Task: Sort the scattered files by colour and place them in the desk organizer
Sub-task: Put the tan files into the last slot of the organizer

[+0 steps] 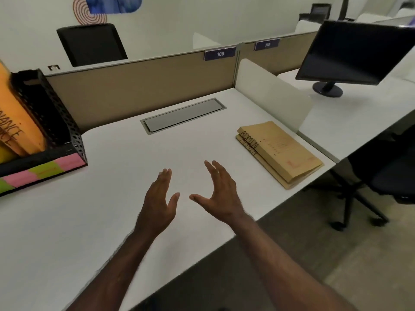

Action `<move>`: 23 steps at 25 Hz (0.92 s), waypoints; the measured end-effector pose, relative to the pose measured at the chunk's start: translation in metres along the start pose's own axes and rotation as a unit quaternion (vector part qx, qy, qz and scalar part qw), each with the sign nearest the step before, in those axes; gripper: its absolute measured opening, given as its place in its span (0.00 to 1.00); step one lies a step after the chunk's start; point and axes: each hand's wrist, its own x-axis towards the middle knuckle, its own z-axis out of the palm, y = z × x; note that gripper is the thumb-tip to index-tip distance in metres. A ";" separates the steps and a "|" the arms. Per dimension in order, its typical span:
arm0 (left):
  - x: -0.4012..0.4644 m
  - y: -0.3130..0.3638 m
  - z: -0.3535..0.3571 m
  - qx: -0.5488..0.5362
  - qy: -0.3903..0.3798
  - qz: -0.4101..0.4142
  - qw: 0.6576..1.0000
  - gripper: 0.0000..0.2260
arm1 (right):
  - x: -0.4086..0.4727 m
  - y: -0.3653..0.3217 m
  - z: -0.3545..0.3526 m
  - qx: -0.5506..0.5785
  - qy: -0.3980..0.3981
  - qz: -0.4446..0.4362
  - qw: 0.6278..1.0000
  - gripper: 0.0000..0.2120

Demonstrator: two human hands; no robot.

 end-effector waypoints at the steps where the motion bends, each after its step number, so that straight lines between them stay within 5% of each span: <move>1: -0.004 0.011 0.012 0.004 -0.006 0.006 1.000 0.34 | -0.009 0.013 -0.011 0.000 0.006 0.010 1.000 0.51; 12: -0.016 0.102 0.106 0.020 -0.062 0.056 0.996 0.32 | -0.060 0.107 -0.087 -0.015 0.032 0.066 0.997 0.51; 23: 0.055 0.108 0.150 0.007 -0.112 0.104 0.988 0.33 | -0.032 0.146 -0.112 -0.034 0.076 0.133 0.988 0.51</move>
